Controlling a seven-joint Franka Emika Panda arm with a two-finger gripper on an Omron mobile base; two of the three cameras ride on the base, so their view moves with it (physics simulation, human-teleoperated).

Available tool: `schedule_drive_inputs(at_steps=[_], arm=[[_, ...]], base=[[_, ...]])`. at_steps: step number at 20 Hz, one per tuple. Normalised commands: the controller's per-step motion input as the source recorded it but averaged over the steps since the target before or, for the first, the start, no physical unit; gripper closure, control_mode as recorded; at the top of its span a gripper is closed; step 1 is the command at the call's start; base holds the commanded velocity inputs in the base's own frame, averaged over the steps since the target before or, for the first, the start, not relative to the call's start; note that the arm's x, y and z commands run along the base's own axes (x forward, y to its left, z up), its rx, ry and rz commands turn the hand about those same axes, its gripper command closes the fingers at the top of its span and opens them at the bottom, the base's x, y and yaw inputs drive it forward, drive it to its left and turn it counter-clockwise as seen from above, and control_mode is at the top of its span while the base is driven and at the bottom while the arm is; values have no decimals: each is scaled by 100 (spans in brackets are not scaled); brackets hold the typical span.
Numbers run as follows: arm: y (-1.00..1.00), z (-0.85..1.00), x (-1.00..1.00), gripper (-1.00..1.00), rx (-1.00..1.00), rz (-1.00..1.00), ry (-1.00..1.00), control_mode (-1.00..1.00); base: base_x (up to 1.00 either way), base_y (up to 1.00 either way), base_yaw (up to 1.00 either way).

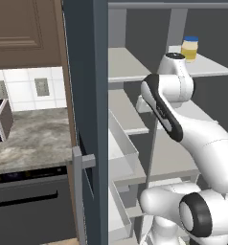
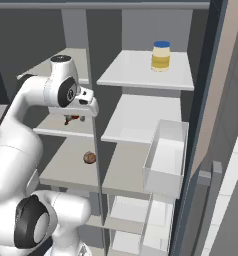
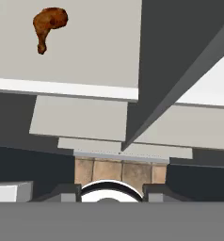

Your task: Pick up the frozen chicken drumstick from the freezer, place it on any shelf in the fridge, and close the fridge and freezer doors when done.

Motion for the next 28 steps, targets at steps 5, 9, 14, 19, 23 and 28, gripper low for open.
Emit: schedule_drive_inputs(at_steps=[5,9,14,19,23,28], arm=[[8,0,-41,-100,0,0,-7,-100],[36,-18,-63,-100,1,0,-6,-100],[52,-30,-25,-100,6,0,-9,-100],[54,-13,3,-100,9,-7,-5,-100],[30,0,41,-100,6,-8,-4,-100],[3,0,64,-100,1,-7,0,-100]], base=[[0,0,0],[0,0,0],[0,0,0],[0,0,0],[0,0,0],[0,0,0]])
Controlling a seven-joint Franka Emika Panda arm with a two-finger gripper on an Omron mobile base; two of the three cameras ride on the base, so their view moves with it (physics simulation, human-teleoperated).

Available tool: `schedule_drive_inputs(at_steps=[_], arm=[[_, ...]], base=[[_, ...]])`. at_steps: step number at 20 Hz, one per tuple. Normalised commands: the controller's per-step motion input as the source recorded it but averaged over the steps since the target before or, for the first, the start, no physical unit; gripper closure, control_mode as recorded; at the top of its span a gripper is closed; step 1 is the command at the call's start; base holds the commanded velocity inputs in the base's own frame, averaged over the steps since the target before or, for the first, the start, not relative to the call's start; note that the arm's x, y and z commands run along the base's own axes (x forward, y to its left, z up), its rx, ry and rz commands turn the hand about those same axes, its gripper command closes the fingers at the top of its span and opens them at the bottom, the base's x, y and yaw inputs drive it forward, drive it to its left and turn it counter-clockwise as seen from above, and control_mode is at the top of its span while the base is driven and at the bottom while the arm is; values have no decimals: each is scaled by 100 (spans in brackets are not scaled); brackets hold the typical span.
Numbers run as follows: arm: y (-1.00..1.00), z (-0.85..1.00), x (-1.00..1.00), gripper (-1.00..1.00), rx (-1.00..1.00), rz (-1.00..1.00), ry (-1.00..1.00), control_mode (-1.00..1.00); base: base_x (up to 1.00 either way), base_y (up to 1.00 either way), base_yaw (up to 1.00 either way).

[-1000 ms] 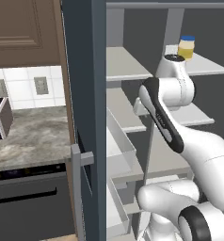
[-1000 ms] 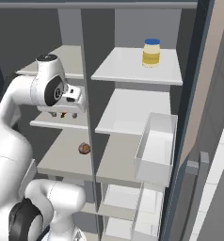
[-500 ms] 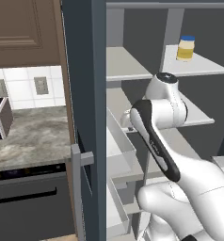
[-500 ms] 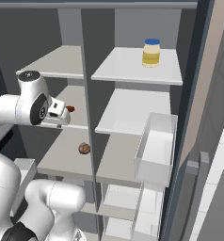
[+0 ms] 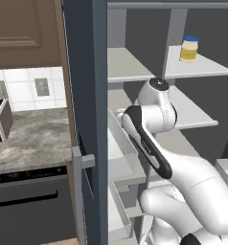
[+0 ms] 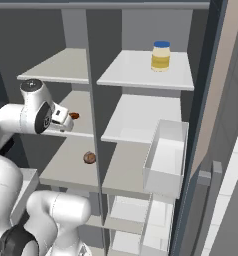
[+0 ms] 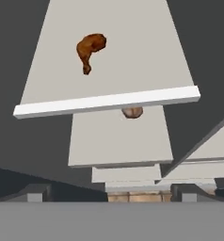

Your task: Pick up the frozen chicken drumstick from the freezer, place it on any shelf in the fridge, and close the fridge and freezer doors when done.

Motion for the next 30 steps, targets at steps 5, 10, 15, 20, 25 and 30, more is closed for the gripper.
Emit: schedule_drive_inputs(at_steps=[5,10,15,20,25,30], arm=[[0,-24,60,-100,8,-5,0,-100],[0,-24,50,-100,11,-1,0,-100],[13,-14,51,-100,0,0,0,-100],[24,-5,37,-100,-3,0,0,-100],[22,-8,28,-100,-6,0,0,-100],[20,-35,35,-100,-3,0,0,-100]], base=[[0,0,0],[0,0,0],[0,0,0],[0,0,0],[0,0,0],[0,0,0]])
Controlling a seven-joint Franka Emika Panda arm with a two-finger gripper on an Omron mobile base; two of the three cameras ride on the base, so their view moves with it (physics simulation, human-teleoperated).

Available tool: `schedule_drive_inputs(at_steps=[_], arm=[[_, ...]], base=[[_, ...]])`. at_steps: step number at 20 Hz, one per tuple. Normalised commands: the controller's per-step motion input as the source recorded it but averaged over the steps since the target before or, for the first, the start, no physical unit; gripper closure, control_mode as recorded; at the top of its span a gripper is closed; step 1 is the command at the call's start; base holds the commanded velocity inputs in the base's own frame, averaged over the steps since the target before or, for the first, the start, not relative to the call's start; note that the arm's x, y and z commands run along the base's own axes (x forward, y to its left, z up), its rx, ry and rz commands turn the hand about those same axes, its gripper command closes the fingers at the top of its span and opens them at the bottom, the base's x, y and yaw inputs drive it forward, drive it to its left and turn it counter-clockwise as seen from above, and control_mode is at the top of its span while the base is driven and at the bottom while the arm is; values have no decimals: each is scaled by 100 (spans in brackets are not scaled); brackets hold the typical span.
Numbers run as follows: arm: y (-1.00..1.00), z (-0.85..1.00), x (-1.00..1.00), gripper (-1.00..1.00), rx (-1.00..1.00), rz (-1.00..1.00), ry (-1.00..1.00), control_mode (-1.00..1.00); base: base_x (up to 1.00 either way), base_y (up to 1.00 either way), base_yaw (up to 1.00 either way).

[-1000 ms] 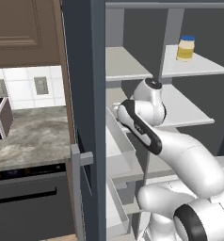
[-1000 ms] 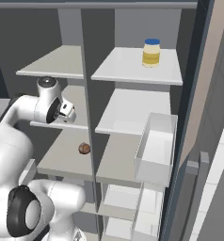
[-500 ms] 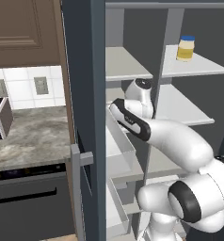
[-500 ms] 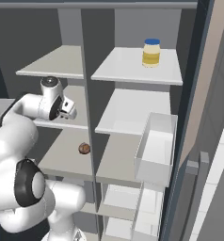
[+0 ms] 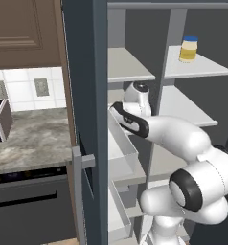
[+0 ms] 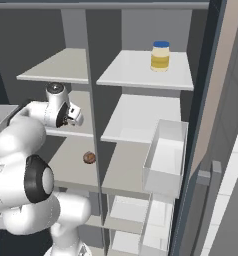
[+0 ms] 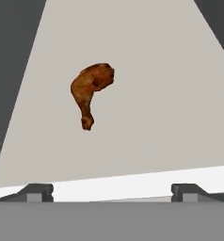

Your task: Pick up the frozen chicken drumstick from the freezer, place it on any shelf in the fridge, and close the fridge and freezer doors when done.

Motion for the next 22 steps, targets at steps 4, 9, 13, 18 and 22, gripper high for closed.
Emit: schedule_drive_inputs(at_steps=[4,9,13,18,22], arm=[[9,-41,34,-100,0,0,0,-100],[0,-16,32,-100,0,0,-2,-100],[22,-3,18,-100,0,0,-1,-100],[31,0,13,-100,-1,0,-3,-100],[18,-3,26,-100,-1,0,0,-100]], base=[[0,0,0],[0,0,0],[0,0,0],[0,0,0],[0,0,0]])
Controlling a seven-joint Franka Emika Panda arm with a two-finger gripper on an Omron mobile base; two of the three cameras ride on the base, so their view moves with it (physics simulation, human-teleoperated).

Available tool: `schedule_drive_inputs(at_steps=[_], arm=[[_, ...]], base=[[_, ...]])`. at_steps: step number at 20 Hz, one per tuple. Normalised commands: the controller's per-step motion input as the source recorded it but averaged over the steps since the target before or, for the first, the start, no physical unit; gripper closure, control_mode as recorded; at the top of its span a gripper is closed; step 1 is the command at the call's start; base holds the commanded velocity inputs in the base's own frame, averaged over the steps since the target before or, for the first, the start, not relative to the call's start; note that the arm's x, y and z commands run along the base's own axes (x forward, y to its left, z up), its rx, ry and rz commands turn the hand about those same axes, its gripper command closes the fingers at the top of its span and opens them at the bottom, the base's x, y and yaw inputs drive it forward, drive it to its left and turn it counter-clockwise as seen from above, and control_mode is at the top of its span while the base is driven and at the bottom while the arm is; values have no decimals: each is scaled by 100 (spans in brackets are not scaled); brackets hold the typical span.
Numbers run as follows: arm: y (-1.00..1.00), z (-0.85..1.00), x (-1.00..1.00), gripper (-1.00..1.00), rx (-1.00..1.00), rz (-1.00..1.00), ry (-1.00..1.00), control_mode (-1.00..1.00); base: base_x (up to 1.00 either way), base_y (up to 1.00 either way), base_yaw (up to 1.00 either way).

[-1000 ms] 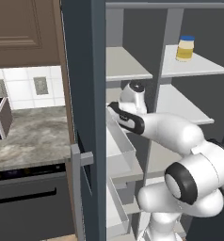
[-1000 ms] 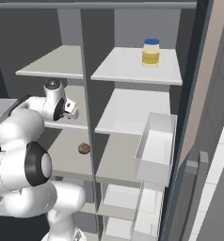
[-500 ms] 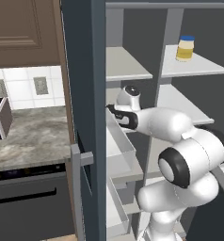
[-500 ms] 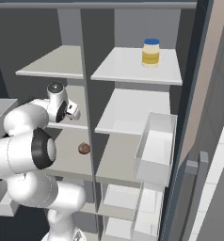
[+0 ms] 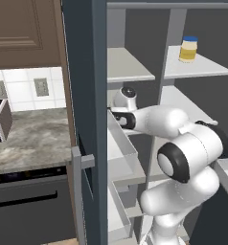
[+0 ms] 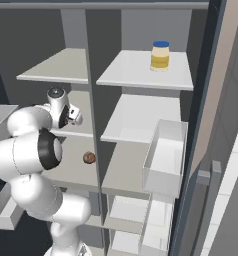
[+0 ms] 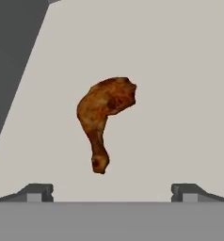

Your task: Pick up the frozen chicken drumstick from the freezer, place it on any shelf in the fridge, and close the fridge and freezer doors when done.

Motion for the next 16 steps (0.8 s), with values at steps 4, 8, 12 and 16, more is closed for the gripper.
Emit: schedule_drive_inputs(at_steps=[4,8,12,16], arm=[[2,-11,32,-100,-1,0,0,-100],[0,-20,32,-100,-3,0,0,-100],[0,-25,35,-100,-6,0,0,-100],[4,-29,33,-100,-9,0,0,-100]], base=[[0,0,0],[0,0,0],[0,0,0],[0,0,0]])
